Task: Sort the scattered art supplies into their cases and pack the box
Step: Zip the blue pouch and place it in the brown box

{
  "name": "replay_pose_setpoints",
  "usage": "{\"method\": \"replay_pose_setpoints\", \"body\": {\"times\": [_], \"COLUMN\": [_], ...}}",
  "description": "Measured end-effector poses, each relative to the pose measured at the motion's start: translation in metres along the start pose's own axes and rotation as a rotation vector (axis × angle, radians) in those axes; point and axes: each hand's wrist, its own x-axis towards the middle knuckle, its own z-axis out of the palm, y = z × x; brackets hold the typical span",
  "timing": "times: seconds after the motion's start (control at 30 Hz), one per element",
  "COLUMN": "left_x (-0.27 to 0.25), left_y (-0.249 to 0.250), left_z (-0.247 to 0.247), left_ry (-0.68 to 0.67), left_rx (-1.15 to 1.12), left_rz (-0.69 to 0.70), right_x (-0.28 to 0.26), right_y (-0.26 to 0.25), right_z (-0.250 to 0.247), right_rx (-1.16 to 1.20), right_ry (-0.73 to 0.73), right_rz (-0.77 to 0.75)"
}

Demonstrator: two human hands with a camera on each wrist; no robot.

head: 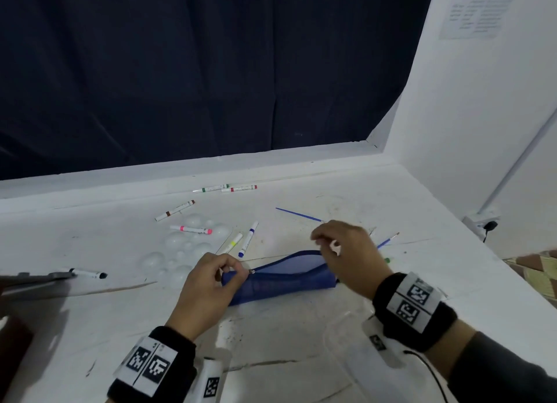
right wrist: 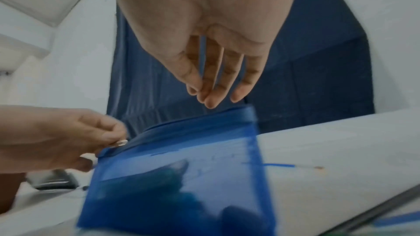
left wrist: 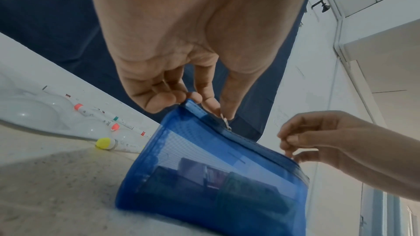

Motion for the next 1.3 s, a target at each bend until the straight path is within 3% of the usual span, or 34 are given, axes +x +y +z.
{"method": "replay_pose_setpoints", "body": {"times": [0.07,0.17,0.27,0.4,0.63,0.77,0.87,0.97,1.1,1.2,1.3], "left_x": [0.001,0.001,0.0,-0.002,-0.003,-0.003,-0.005,-0.008,-0.015,-0.025,-0.038], "left_y": [-0.001,-0.004,-0.007,-0.012,-0.015,-0.016,-0.015,-0.013,-0.012,-0.011,-0.017], "left_z": [0.0,0.001,0.002,0.003,0.006,0.004,0.002,0.0,-0.006,-0.013,-0.019], "left_ry": [0.0,-0.006,-0.015,-0.023,-0.075,-0.1,-0.105,-0.106,-0.09,-0.088,-0.071], "left_rx": [-0.011,-0.035,-0.062,-0.086,-0.183,-0.234,-0.263,-0.26,-0.257,-0.267,-0.255], "left_rz": [0.005,0.009,0.006,-0.022,-0.029,-0.073,-0.078,-0.072,-0.074,-0.057,-0.02], "right_x": [0.002,-0.002,-0.008,-0.007,-0.004,-0.001,0.003,0.004,-0.001,-0.007,-0.006], "right_y": [0.023,0.058,0.073,0.074,0.067,0.049,0.028,0.002,-0.029,-0.043,-0.058], "right_z": [-0.019,-0.037,-0.036,-0.027,-0.025,-0.029,-0.023,-0.015,0.002,0.021,0.042], "right_rx": [-0.129,-0.339,-0.517,-0.67,-0.733,-0.569,-0.39,-0.428,-0.513,-0.47,-0.283], "right_ry": [-0.007,-0.326,-0.605,-0.74,-0.714,-0.455,-0.268,-0.233,-0.303,-0.44,-0.574], "right_rz": [0.104,0.271,0.326,0.307,0.307,0.354,0.219,-0.076,-0.302,-0.313,-0.252]}}
